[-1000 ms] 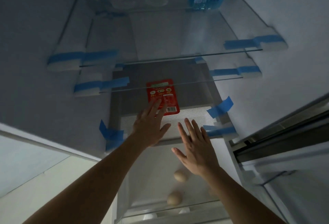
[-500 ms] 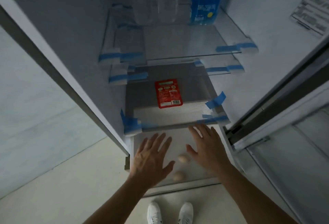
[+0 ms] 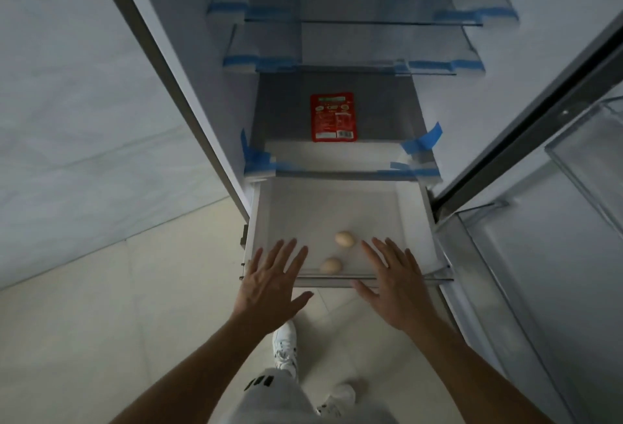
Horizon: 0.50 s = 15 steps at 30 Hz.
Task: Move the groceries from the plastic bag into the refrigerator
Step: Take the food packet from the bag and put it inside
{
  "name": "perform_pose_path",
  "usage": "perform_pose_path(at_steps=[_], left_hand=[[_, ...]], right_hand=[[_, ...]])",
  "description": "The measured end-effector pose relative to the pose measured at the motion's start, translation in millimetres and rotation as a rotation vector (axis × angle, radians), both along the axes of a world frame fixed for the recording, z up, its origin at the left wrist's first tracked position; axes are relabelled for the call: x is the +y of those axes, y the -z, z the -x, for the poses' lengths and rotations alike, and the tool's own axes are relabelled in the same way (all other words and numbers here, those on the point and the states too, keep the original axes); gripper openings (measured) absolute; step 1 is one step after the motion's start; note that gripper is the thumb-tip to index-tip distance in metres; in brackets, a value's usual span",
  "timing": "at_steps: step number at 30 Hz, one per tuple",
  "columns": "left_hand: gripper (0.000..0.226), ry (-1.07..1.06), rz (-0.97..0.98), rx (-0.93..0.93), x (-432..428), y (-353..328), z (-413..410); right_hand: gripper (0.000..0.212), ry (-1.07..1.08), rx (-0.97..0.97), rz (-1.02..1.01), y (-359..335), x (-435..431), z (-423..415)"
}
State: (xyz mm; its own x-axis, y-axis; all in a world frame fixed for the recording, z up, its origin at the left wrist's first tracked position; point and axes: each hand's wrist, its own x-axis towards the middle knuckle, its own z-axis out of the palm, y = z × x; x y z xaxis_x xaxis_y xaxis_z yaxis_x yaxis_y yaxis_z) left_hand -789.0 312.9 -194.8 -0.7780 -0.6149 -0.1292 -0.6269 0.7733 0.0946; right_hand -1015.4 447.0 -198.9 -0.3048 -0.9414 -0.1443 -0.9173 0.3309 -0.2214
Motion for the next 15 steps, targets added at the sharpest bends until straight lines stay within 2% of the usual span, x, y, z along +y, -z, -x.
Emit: perform_pose_path(at_steps=[8,15], left_hand=[[0.081,-0.074,0.022,0.012,23.5,26.5,7.7],[0.076,-0.117,0.038,0.033,20.6,30.9,12.2]], right_hand=[[0.088,-0.068,0.109,-0.053,29.8,22.5,7.7],[0.075,-0.043,0.143,0.045,42.5,21.1,6.5]])
